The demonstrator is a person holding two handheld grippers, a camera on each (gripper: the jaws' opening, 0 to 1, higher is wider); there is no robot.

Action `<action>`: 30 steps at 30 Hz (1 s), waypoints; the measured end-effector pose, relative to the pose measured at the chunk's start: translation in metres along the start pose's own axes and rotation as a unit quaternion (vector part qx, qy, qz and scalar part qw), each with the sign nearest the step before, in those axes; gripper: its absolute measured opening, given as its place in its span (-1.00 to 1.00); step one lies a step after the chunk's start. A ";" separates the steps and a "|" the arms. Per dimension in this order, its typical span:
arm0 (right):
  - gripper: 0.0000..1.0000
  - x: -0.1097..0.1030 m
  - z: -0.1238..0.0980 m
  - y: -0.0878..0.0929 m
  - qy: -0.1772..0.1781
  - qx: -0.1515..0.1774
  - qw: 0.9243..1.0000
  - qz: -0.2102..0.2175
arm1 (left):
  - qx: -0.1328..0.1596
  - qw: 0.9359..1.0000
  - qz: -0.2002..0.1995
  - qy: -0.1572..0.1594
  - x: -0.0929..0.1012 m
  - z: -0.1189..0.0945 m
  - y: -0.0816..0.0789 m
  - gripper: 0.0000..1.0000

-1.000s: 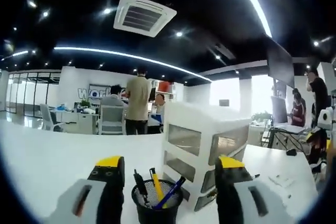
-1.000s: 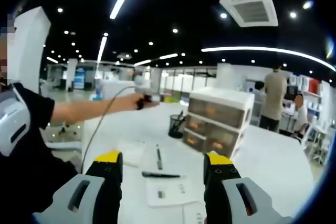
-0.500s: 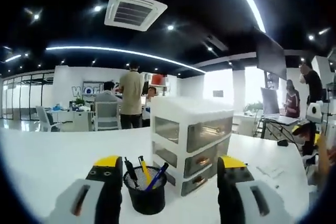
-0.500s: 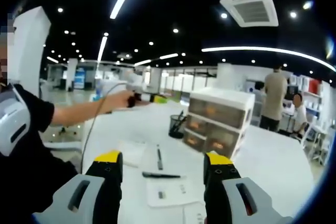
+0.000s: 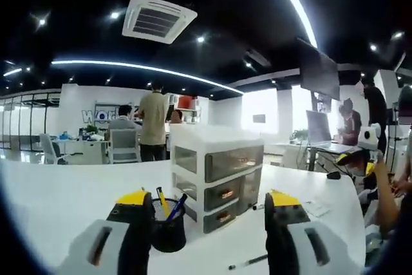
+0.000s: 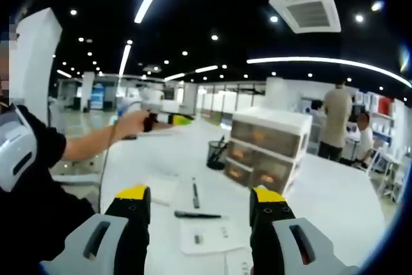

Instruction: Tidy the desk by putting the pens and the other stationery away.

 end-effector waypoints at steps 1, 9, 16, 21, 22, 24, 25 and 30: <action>0.18 0.000 0.000 0.000 0.000 0.000 1.000 0.000 | -0.001 1.000 0.000 0.002 0.002 -0.002 -0.001 0.43; 0.18 0.000 -0.001 -0.001 0.001 0.001 1.000 0.000 | 0.025 0.999 -0.007 0.025 0.027 -0.021 -0.016 0.42; 0.18 0.000 0.000 0.000 0.000 0.000 1.000 0.000 | 0.028 0.999 -0.011 0.037 0.043 -0.036 -0.017 0.41; 0.18 0.000 0.000 0.000 0.000 0.000 1.000 0.000 | 0.028 0.999 -0.011 0.040 0.050 -0.047 -0.015 0.41; 0.18 0.000 0.000 0.000 0.000 0.000 1.000 0.000 | 0.030 0.999 -0.014 0.041 0.052 -0.050 -0.015 0.41; 0.18 0.000 0.000 0.000 0.000 0.000 1.000 0.000 | 0.031 0.998 -0.015 0.044 0.055 -0.053 -0.015 0.41; 0.18 0.000 0.000 0.000 0.000 0.000 1.000 0.001 | 0.030 0.998 -0.015 0.044 0.057 -0.055 -0.014 0.41; 0.18 0.000 0.000 -0.001 0.000 0.000 1.000 0.000 | 0.031 0.998 -0.018 0.053 0.066 -0.065 -0.011 0.40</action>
Point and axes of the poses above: the point that each gripper's makers call its tool centre point, and the gripper's own axes: z roughly forward along the fingers, x roughly to its right, y roughly out of its underside, the point moved 2 cm from there along -z, roughly backward along the fingers, and after that the axes turned 11 degrees about x, right-handed, at the moved point
